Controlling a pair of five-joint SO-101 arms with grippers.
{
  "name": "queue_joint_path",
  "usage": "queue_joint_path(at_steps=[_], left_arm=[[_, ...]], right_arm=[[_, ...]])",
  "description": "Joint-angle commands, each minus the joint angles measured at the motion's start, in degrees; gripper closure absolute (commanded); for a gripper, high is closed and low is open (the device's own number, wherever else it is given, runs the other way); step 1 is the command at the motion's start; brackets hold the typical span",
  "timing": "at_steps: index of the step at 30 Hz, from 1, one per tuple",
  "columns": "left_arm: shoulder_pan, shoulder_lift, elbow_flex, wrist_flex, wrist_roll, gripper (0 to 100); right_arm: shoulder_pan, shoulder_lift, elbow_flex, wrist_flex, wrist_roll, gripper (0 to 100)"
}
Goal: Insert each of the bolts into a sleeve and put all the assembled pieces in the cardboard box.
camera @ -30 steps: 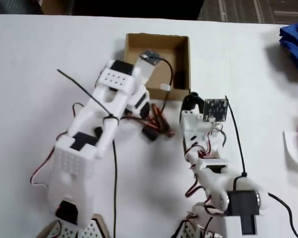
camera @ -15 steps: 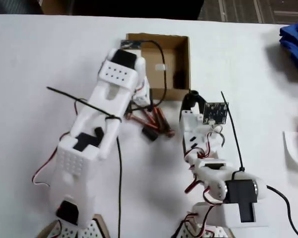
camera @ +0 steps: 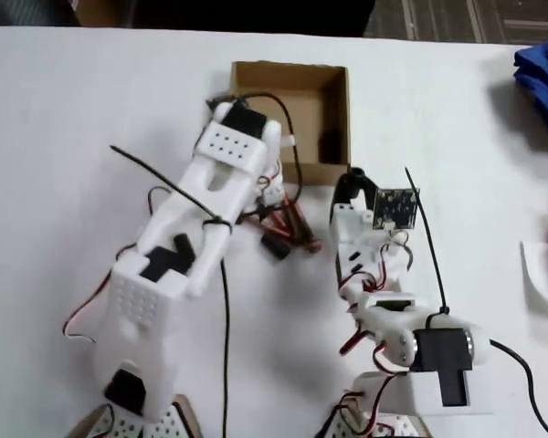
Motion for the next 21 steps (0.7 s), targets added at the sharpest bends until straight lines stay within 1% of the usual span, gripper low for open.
queue_joint_path(at_steps=[1,3,5,11,18,21], left_arm=[[0.3,0.8,0.0,-2.3,4.9,75],[0.3,2.8,0.0,-2.0,9.9,73],[0.3,5.2,0.0,-1.8,12.6,73],[0.1,9.8,-0.5,-1.0,15.5,73],[-5.8,10.6,-0.5,-1.5,17.4,73],[-7.8,10.7,-0.2,-3.5,17.5,73]], right_arm=[[-0.2,-0.2,-1.5,-1.5,-0.4,97.6],[-0.2,-0.2,-1.5,-1.5,-0.4,97.6],[-0.2,-0.2,-1.5,-1.5,-0.4,97.6],[-0.2,-0.2,-1.5,-1.5,-0.4,97.6],[-0.2,-0.2,-1.5,-1.5,-0.4,97.6],[-0.2,-0.2,-1.5,-1.4,-0.4,97.6]])
